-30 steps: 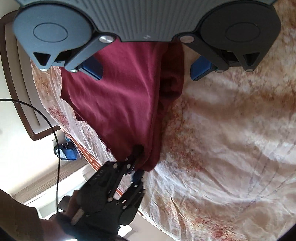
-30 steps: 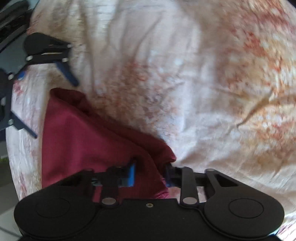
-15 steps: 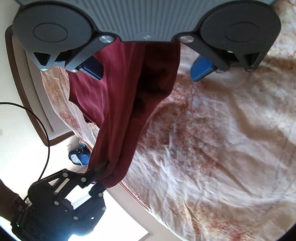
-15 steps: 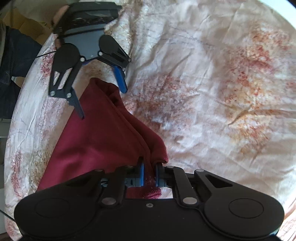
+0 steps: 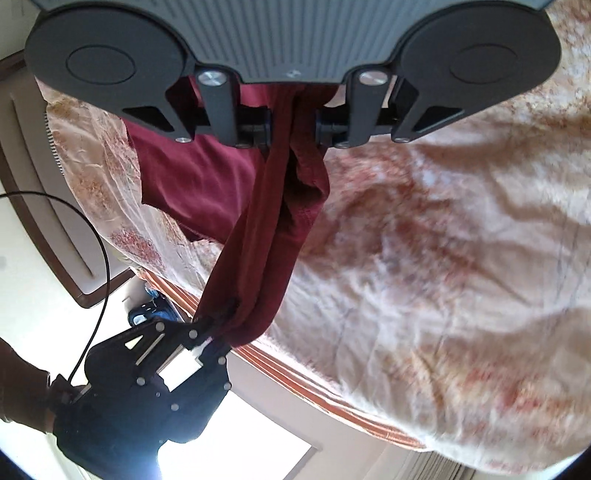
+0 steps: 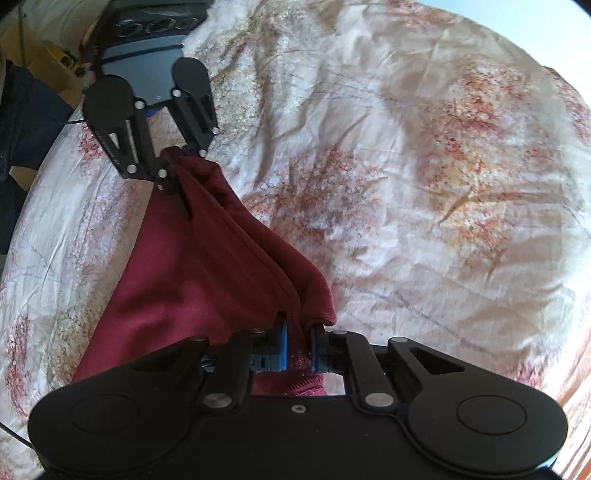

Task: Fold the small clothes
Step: 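Lift the gripped edge with both tools, fold it over the bundle, release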

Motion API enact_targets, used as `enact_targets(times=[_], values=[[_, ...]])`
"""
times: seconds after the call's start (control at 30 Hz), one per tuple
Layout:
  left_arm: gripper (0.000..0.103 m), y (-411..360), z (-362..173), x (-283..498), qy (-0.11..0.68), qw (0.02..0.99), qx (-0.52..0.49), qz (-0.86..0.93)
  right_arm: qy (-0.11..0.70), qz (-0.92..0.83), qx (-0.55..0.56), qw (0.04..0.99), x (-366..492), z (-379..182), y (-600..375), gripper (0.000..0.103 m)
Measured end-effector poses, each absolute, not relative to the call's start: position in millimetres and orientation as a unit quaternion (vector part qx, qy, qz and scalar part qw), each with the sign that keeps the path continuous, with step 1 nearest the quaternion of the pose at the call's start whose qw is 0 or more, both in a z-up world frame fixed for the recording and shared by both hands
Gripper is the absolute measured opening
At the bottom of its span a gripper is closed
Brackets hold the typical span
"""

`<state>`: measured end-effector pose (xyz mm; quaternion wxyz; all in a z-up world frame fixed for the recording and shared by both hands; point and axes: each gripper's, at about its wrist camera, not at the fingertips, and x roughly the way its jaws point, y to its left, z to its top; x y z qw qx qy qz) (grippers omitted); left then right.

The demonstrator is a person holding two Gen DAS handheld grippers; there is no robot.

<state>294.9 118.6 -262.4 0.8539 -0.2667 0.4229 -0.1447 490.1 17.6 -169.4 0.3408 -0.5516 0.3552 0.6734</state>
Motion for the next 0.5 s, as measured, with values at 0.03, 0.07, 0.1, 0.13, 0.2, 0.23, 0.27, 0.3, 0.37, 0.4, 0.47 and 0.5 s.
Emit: enact_targets(times=[0.03, 0.07, 0.1, 0.13, 0.2, 0.23, 0.27, 0.3, 0.37, 0.4, 0.47, 0.5], values=[[0.021, 115, -257, 293, 0.422, 0.856, -0.262, -0.143, 0.356, 0.672, -0.551, 0.344, 490, -166, 12, 0.011], [0.021, 111, -252, 293, 0.420, 0.858, -0.258, -0.143, 0.355, 0.670, -0.552, 0.348, 490, -163, 5, 0.011], [0.021, 106, -247, 294, 0.420, 0.859, -0.255, -0.143, 0.356, 0.668, -0.552, 0.350, 490, -161, 0, 0.011], [0.021, 104, -242, 294, 0.418, 0.860, -0.254, -0.143, 0.356, 0.666, -0.552, 0.353, 489, -158, -7, 0.011], [0.021, 95, -234, 295, 0.417, 0.861, -0.251, -0.146, 0.357, 0.662, -0.553, 0.358, 487, -152, -19, 0.011], [0.021, 90, -230, 296, 0.416, 0.863, -0.247, -0.146, 0.357, 0.660, -0.553, 0.362, 486, -148, -26, 0.011], [0.021, 84, -227, 296, 0.415, 0.864, -0.244, -0.147, 0.356, 0.659, -0.552, 0.367, 485, -146, -32, 0.011], [0.021, 78, -224, 295, 0.414, 0.865, -0.241, -0.149, 0.355, 0.657, -0.551, 0.372, 484, -143, -39, 0.011], [0.021, 66, -216, 291, 0.410, 0.867, -0.236, -0.153, 0.352, 0.654, -0.550, 0.381, 479, -137, -54, 0.011], [0.021, 59, -213, 289, 0.408, 0.868, -0.235, -0.156, 0.350, 0.653, -0.550, 0.385, 477, -134, -61, 0.011], [0.021, 43, -207, 286, 0.403, 0.872, -0.229, -0.160, 0.344, 0.650, -0.549, 0.397, 473, -129, -77, 0.011], [0.021, 35, -203, 283, 0.400, 0.874, -0.225, -0.161, 0.341, 0.649, -0.548, 0.403, 472, -127, -84, 0.011]])
